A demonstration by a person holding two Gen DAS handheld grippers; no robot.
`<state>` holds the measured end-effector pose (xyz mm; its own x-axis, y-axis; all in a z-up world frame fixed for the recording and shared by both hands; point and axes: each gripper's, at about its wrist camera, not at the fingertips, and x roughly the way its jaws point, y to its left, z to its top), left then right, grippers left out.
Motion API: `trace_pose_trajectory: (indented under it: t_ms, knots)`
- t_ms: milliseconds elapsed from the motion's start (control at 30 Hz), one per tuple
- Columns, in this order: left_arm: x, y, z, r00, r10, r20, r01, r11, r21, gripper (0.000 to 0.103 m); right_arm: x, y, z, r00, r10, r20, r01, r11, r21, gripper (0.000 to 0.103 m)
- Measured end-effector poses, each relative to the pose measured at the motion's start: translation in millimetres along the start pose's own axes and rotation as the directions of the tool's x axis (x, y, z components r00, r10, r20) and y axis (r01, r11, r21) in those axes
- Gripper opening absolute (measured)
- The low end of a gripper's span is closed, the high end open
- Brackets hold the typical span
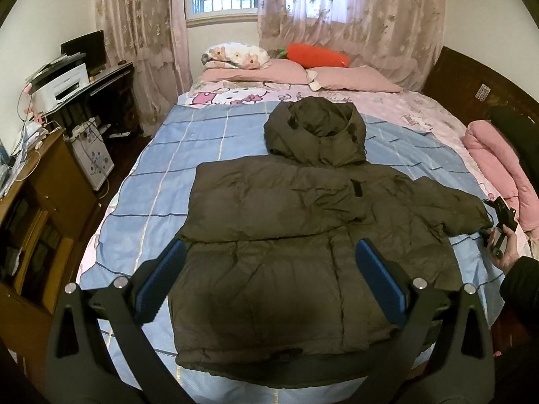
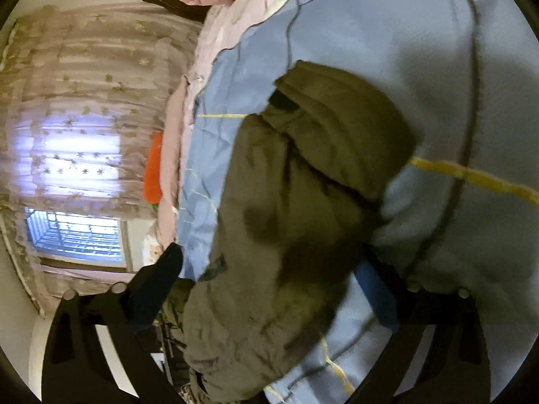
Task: Fold large clothes
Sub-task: 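Reach the right gripper to the other sleeve cuff and grasp it, then lift the held sleeve and carry it across the jacket body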
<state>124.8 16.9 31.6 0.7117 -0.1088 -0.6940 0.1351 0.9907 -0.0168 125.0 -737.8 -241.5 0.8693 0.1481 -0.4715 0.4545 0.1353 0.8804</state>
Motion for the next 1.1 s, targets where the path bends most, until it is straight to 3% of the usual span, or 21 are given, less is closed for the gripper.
trace_pose_trajectory:
  t_ms: [233,367,567,733,1100]
  knots:
    - [9,-3,-1,1.0,0.001,-0.029,0.0,1.0,0.01,0.101,9,2,3,0.999,-0.023,0.031,0.024,0.999,-0.031,0.073]
    - [10,-5,-3,1.0,0.001,-0.03,-0.001,1.0,0.02,0.101,14,3,2,0.998,-0.061,0.024,0.063,0.997,-0.054,0.045]
    - [10,-6,-2,1.0,0.001,-0.03,-0.001,1.0,0.02,0.101,12,8,1,0.994,-0.091,0.058,0.097,0.99,-0.102,0.012]
    - [9,-7,-1,1.0,0.001,-0.025,-0.001,1.0,0.012,0.101,13,22,-5,0.987,-0.123,0.105,0.139,0.975,-0.173,0.006]
    - [2,-1,1,1.0,0.002,-0.007,-0.002,1.0,0.006,0.101,8,66,-15,0.971,-0.138,0.198,0.195,0.931,-0.309,0.005]
